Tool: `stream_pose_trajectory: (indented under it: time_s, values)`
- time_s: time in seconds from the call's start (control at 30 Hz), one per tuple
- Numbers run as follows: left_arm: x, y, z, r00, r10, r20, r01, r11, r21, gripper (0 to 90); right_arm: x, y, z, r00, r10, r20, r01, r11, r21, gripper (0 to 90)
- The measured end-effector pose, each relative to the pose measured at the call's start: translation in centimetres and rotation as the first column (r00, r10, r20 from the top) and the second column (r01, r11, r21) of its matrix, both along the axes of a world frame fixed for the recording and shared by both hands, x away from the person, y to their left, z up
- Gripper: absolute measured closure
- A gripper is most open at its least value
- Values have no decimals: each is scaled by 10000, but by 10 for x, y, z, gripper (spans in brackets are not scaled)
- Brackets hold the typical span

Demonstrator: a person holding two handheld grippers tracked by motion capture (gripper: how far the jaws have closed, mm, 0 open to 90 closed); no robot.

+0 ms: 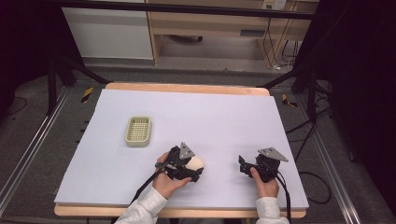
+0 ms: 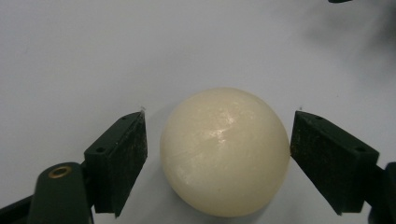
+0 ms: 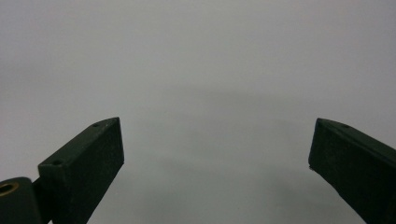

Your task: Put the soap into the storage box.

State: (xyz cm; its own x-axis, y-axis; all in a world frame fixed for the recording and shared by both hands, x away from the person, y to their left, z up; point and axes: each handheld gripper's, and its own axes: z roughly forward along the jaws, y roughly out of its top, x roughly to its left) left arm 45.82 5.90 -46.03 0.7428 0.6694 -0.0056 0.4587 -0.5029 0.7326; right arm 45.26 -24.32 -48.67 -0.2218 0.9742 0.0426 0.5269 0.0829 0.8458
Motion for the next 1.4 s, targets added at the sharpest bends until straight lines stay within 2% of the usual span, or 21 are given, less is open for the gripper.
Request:
stream_pose_trajectory:
  time_s: [0.33,0.67,1.4]
  values:
    - [1,-3,-8,9998,-18,-203,21,9999,152,192,0,0,0,10000,-7,-30,7,10000,28,37]
    - [2,-5,-10,9999,-49,-154,54,9993,367,214,0,0,0,10000,-8,-33,8,10000,13,37]
    - [2,-6,-11,9997,-85,-224,94,9991,411,240,0,0,0,10000,-5,-56,5,10000,23,37]
